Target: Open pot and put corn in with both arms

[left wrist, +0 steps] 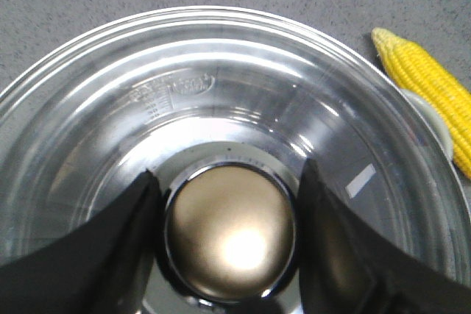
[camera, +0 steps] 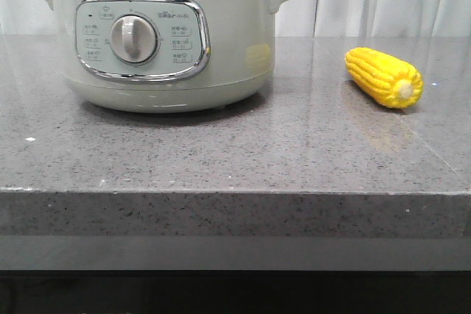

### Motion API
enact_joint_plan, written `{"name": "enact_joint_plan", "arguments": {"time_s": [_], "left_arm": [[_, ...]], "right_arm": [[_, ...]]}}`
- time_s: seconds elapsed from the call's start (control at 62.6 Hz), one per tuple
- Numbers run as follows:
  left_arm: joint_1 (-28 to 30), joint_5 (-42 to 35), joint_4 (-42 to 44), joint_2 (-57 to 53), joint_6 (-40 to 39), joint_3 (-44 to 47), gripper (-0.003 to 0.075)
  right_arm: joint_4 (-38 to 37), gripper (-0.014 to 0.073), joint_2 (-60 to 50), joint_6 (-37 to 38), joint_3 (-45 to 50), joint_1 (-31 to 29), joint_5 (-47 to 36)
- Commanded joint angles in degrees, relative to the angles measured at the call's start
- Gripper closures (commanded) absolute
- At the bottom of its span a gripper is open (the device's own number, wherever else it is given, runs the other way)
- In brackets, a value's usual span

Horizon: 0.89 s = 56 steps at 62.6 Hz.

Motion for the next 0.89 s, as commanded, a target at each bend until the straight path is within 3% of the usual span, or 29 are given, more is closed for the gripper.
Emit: {"name": "enact_joint_plan", "arguments": {"time_s": [0.0, 0.208, 0.511, 0.878], "left_arm": [[0.59, -5.08, -1.14, -5.41, -0.68, -2.67, 0.0625], [5.47, -3.84, -1.14, -8.55, -1.24, -2.67, 0.0625], [18.56, 4.37, -1.14, -9.26, -1.63, -2.56, 0.0625], [32.27, 5.17, -1.14, -9.34, -1.63, -2.56, 0.0625]], "right_arm": [[0.07, 0.0018, 0.57, -0.06, -1.94, -0.26, -3.96], [0.07, 0.0018, 1.52, -0.06, -1.94, -0.26, -3.38], [0.07, 0.0018, 5.79, -0.06, -1.94, -0.26, -3.97], [0.15, 0.0018, 14.08, -0.06, -3.05, -0.2, -5.98]]}}
